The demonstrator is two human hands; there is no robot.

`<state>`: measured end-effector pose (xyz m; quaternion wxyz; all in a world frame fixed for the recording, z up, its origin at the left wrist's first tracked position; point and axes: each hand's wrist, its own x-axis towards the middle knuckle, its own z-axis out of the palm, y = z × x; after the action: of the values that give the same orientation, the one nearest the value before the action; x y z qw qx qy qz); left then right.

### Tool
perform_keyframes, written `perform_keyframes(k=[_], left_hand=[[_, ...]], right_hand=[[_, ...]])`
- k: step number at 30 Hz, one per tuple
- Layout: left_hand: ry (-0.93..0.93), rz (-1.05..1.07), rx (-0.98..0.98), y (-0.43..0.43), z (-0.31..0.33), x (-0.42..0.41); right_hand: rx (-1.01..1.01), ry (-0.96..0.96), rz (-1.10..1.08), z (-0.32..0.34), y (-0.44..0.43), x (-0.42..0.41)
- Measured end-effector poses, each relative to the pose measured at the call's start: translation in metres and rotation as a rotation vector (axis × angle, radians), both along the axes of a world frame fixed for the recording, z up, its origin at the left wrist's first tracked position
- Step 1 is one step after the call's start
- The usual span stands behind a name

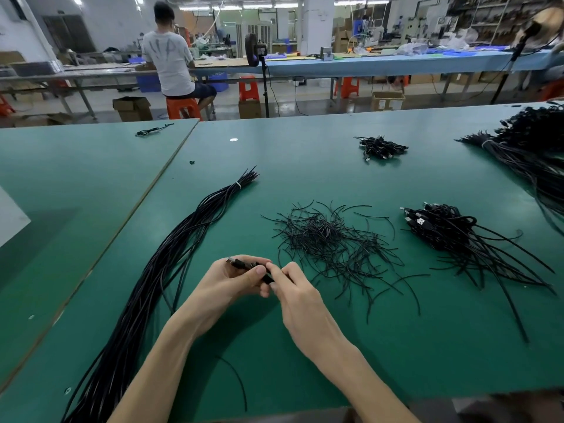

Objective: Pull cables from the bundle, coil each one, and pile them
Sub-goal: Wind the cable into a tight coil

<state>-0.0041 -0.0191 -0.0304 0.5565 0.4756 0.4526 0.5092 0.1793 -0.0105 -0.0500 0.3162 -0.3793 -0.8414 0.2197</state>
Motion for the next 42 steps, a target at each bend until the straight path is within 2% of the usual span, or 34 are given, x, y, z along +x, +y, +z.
perform_keyframes(k=[5, 11, 16, 24, 33, 42], left_hand=[[0.106, 0.058, 0.081, -0.001, -0.003, 0.003], [0.280, 0.151, 0.178, 0.004, -0.008, 0.006], [0.450, 0.202, 0.273, 0.007, -0.012, 0.006], [0.589, 0.266, 0.247, 0.008, -0.017, 0.006], [0.554, 0.258, 0.268, 0.004, -0.014, 0.008], [0.627, 0.260, 0.366, 0.003, -0.009, 0.010]], right_hand=[[-0.034, -0.128, -0.073, -0.004, 0.000, -0.003], [0.065, -0.268, -0.146, -0.008, -0.003, -0.011], [0.052, -0.244, -0.142, -0.006, -0.001, -0.012], [0.124, -0.330, -0.156, -0.005, 0.000, -0.013], [0.133, -0.297, -0.179, -0.005, 0.000, -0.015], [0.100, -0.310, -0.151, -0.001, 0.001, -0.012]])
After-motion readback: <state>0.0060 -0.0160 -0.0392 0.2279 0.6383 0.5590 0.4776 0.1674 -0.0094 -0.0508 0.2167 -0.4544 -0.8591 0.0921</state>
